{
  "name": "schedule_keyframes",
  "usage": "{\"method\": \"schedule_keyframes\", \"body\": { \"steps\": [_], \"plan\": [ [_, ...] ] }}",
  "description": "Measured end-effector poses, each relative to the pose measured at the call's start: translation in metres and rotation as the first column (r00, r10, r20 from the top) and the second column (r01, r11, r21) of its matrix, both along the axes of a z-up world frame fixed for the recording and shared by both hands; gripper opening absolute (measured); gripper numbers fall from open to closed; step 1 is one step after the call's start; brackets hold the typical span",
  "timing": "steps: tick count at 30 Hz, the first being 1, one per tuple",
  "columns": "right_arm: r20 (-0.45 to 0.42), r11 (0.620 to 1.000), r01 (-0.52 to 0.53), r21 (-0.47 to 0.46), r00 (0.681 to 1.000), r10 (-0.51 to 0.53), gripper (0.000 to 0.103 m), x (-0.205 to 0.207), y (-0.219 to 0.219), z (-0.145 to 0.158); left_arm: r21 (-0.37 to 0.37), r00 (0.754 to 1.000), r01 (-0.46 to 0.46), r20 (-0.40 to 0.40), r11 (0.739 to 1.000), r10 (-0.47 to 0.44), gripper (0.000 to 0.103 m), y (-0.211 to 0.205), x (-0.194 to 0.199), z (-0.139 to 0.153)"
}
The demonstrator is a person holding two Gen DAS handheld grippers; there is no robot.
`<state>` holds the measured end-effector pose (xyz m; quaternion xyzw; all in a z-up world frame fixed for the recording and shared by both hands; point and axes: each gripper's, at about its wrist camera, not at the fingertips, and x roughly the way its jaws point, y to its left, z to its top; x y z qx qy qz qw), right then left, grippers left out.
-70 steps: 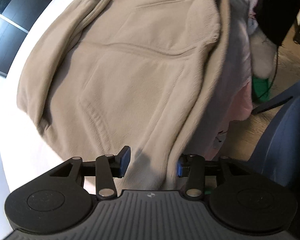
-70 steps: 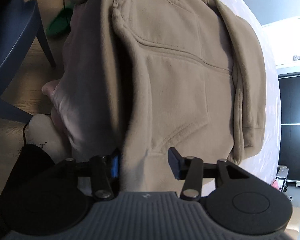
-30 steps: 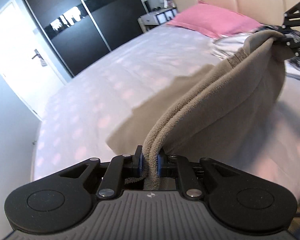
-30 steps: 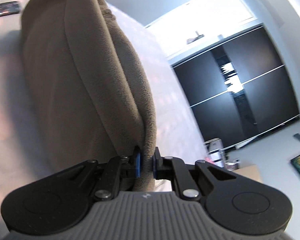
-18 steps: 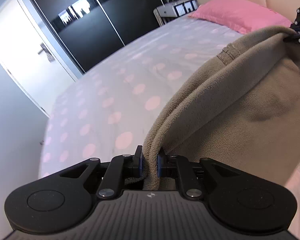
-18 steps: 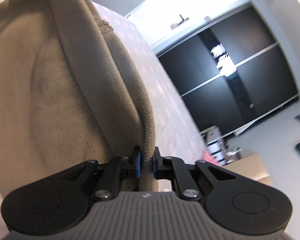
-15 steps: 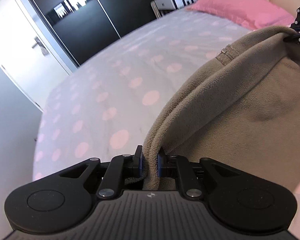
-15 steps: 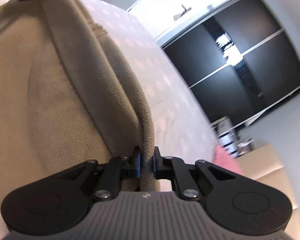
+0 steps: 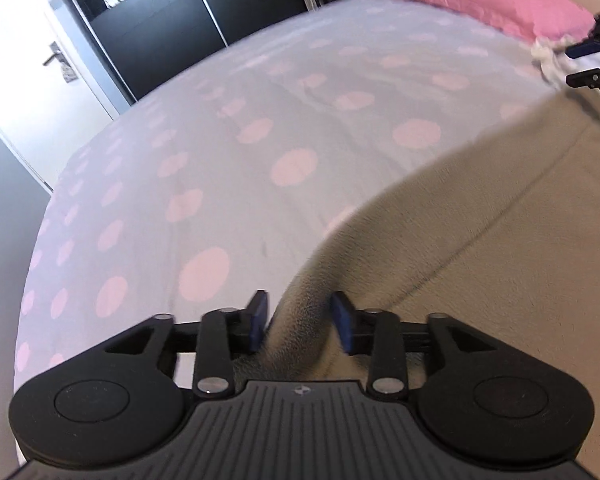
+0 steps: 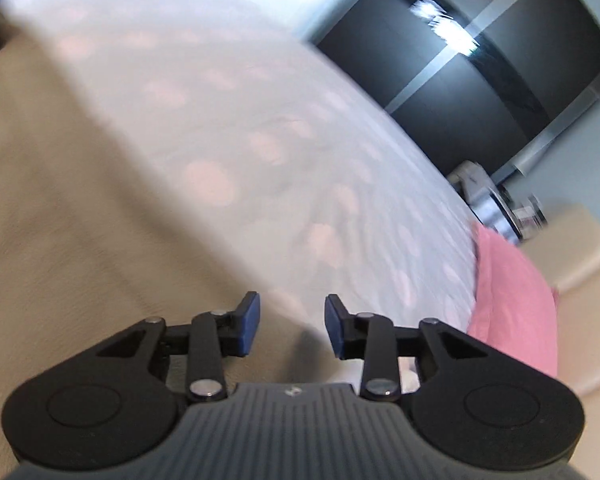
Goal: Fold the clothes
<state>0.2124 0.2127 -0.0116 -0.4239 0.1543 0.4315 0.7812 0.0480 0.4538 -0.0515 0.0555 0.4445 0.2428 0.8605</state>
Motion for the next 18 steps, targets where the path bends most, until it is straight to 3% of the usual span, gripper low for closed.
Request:
{"method": "schedule_keyframes", "body": {
  "steps": [2, 5, 8, 12, 14, 18],
  "plan": [
    [-0.06, 0.994, 0.067, 0.089, 0.996, -0.061, 0.038, 0.015, -0.012, 0.012, -0.001, 0.996, -0.042, 0.073, 0.999, 0.042, 0.05, 0.007, -0.01, 0.013],
    [-0.21, 0.972, 0.158, 0.174, 0.97, -0.121, 0.04, 0.024, -0.042, 0.025, -0.062, 0.983, -0.095, 0.155, 0.994, 0.103, 0.067, 0.014, -0.034, 0.028],
    [-0.344, 0.949, 0.235, 0.212, 0.927, -0.152, 0.043, 0.039, -0.059, 0.031, -0.127, 0.973, -0.13, 0.172, 0.983, 0.151, 0.067, 0.02, -0.055, 0.027],
    [-0.505, 0.916, 0.334, 0.222, 0.843, -0.185, 0.049, 0.05, -0.072, 0.012, -0.25, 0.954, -0.196, 0.173, 0.948, 0.243, 0.067, 0.035, -0.077, 0.006],
    [-0.581, 0.893, 0.385, 0.231, 0.791, -0.192, 0.057, 0.058, -0.076, 0.0, -0.327, 0.937, -0.237, 0.172, 0.915, 0.304, 0.067, 0.046, -0.084, -0.01],
    [-0.711, 0.833, 0.501, 0.236, 0.673, -0.203, 0.056, 0.075, -0.073, -0.025, -0.461, 0.896, -0.281, 0.188, 0.842, 0.402, 0.06, 0.065, -0.095, -0.03]
  ]
}}
